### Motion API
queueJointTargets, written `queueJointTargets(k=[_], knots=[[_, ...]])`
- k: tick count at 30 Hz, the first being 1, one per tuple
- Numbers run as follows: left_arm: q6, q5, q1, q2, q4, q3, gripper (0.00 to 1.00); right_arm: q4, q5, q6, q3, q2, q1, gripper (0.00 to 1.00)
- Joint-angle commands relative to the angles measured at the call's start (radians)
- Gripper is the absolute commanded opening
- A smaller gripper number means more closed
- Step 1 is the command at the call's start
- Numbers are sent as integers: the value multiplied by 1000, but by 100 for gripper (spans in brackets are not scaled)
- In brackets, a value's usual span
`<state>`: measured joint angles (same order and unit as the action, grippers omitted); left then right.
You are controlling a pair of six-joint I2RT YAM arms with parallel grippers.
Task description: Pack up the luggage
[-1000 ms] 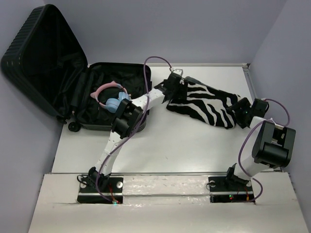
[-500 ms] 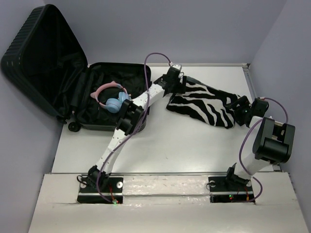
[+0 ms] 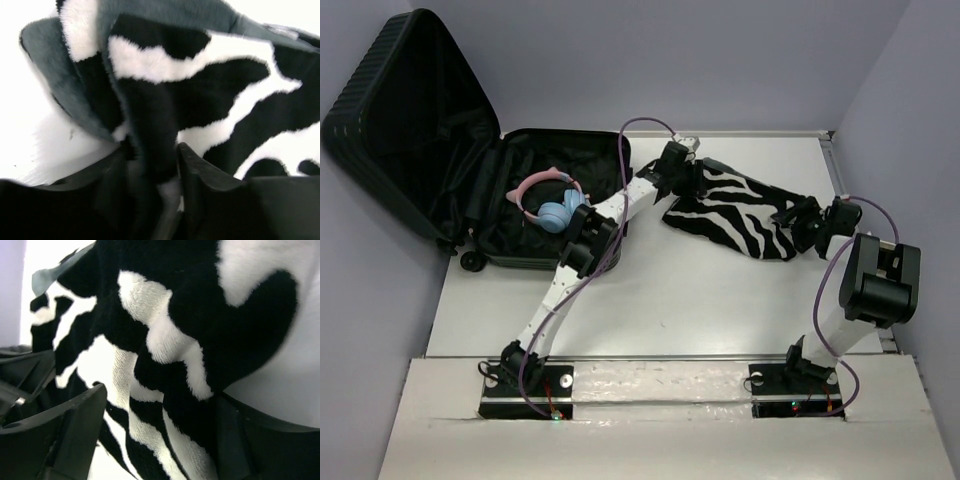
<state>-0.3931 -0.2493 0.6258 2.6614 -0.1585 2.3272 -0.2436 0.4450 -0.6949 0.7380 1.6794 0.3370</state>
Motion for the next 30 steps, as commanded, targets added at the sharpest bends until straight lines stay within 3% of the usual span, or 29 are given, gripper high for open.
queueJointTargets(k=[1,2,5,6,10,14,20,26,30], knots=[[-62,-117,11,-21,8,-127,45,3,116,-61,-51,68,-15,73],[-62,-128,9,-29,11,-134,35,-12,132,-67,-63,71,-24,70],[-64,-131,12,-52,34,-178,22,-48,147,-84,-72,74,-24,42],[-66,-133,12,-61,43,-196,8,-68,159,-89,-78,71,-24,34],[-62,-119,12,-138,98,-291,6,-179,208,-94,-95,27,-33,8],[-62,-122,12,-280,131,-344,6,-336,291,-147,-149,-47,-33,7],[-70,-155,2,-422,132,-339,6,-320,317,-176,-140,-168,-75,7],[-81,-194,-64,-494,30,-201,6,-209,273,-187,-26,-286,-187,7],[-78,-203,-142,-552,-30,-152,6,-160,224,-212,151,-288,-321,7]])
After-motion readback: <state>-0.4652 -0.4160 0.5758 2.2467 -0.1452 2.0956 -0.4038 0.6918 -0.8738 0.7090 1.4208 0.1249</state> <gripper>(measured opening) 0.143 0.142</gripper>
